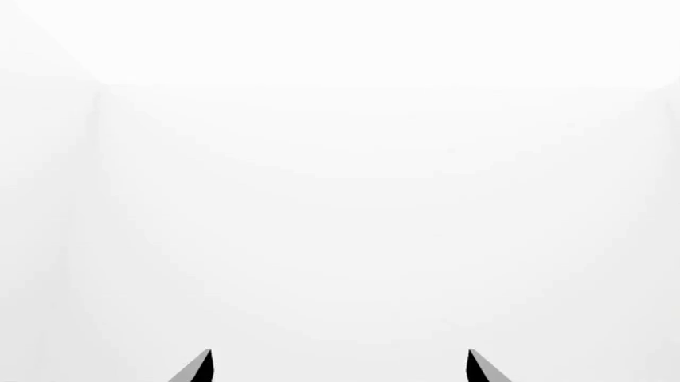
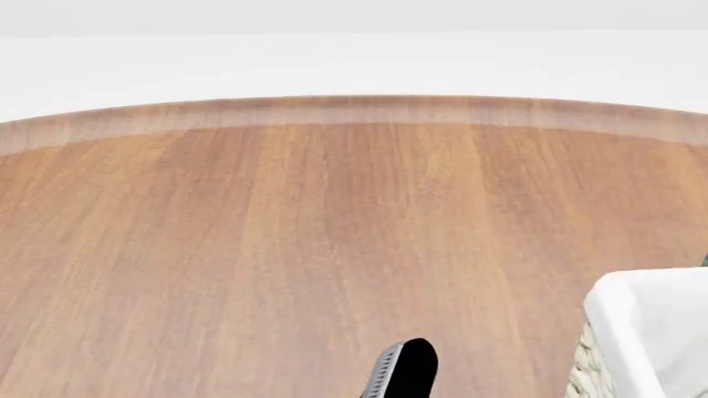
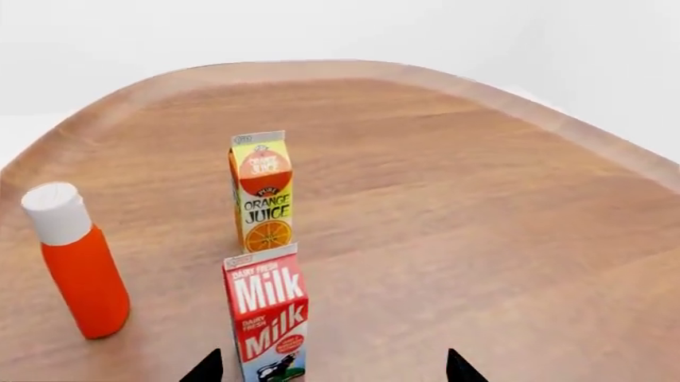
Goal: Pick the milk and place it in the basket.
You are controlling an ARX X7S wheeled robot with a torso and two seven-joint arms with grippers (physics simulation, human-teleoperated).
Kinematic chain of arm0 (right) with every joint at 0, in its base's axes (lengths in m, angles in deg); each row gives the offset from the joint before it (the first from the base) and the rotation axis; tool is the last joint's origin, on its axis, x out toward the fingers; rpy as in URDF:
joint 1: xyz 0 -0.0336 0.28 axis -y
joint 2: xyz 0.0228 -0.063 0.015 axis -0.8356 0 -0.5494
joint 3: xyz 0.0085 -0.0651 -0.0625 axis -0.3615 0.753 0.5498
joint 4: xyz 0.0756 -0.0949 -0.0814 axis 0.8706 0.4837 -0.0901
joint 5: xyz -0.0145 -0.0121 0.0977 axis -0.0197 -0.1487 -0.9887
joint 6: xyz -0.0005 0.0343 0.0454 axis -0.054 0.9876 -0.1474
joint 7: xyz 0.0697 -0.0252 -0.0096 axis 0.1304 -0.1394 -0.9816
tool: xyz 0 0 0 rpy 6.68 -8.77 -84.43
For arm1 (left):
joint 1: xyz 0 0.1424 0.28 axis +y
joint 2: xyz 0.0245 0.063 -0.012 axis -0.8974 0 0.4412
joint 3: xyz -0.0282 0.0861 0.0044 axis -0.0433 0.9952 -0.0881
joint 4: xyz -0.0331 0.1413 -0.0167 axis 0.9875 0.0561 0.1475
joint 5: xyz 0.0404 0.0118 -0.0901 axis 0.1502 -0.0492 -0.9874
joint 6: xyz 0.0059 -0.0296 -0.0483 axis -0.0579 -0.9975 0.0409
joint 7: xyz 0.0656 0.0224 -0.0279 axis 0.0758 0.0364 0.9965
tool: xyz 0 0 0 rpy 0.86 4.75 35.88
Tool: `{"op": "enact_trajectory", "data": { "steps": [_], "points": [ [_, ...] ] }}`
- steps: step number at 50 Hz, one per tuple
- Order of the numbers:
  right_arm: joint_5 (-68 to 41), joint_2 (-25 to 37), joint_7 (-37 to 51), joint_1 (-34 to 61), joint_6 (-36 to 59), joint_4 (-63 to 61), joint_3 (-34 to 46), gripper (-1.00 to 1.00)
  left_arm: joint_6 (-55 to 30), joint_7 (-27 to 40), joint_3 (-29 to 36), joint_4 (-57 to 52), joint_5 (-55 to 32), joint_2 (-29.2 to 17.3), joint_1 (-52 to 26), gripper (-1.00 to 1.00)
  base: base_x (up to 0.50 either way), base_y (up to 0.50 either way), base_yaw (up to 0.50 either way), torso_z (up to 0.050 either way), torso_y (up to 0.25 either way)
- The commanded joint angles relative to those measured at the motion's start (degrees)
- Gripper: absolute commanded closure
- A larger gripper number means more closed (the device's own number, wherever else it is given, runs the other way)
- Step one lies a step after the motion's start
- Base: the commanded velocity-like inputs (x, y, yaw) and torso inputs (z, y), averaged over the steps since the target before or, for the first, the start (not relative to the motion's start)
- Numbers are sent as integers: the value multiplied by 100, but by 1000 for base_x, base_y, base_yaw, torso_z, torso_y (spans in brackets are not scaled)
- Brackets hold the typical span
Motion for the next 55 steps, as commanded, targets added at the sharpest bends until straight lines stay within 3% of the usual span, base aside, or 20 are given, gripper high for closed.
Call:
{"op": "enact_trajectory", "data": {
  "steps": [1,20,55],
  "points": [
    [216,-538,-227,195,108,554,183,-100,39,10,5,30,-5,-19,16,-100,0,0,0,0,0],
    [427,-1130,-478,434,162,1053,387,-100,63,40,15,41,-44,-51,-12,-100,0,0,0,0,0],
    [530,-979,-411,206,-319,698,289,-100,218,52,56,101,22,-77,101,-100,0,0,0,0,0]
  ]
}}
